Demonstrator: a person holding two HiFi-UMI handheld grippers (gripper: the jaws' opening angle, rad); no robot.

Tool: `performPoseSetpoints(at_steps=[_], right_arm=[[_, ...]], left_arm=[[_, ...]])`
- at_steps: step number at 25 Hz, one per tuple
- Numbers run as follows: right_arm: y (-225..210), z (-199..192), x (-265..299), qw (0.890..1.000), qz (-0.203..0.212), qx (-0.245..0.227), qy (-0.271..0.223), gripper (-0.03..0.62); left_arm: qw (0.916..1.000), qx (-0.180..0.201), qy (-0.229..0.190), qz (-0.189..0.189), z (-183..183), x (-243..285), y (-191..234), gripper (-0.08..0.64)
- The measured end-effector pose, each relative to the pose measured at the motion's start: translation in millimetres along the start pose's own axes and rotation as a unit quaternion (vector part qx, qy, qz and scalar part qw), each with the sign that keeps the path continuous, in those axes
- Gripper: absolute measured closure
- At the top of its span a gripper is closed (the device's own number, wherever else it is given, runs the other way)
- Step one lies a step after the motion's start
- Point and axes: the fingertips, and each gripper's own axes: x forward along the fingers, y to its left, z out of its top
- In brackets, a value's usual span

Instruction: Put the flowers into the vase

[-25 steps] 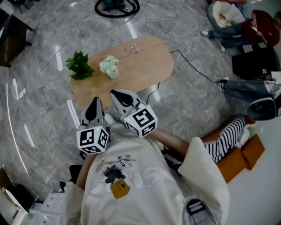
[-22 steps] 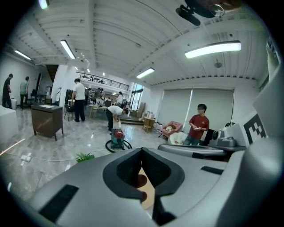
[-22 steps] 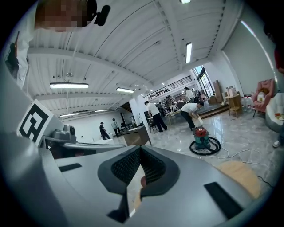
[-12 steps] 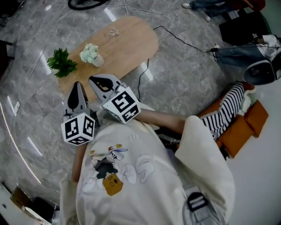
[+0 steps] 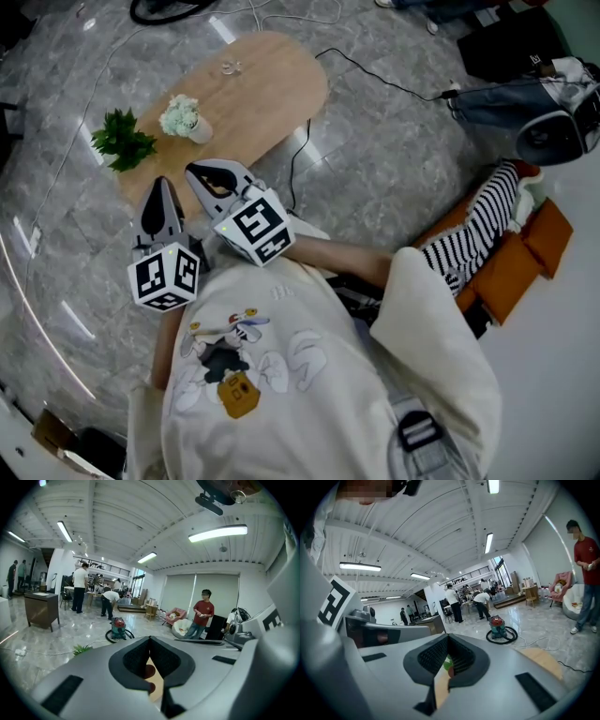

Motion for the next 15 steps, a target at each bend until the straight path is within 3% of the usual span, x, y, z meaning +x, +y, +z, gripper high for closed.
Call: performPoseSetpoints(at_steps=[15], right_arm=[[12, -9, -8, 1.000, -0.012, -0.005, 0.013, 0.588]], left_arm=[[0.9998, -0.014, 0.012, 0.000, -13, -18, 6, 0.551]])
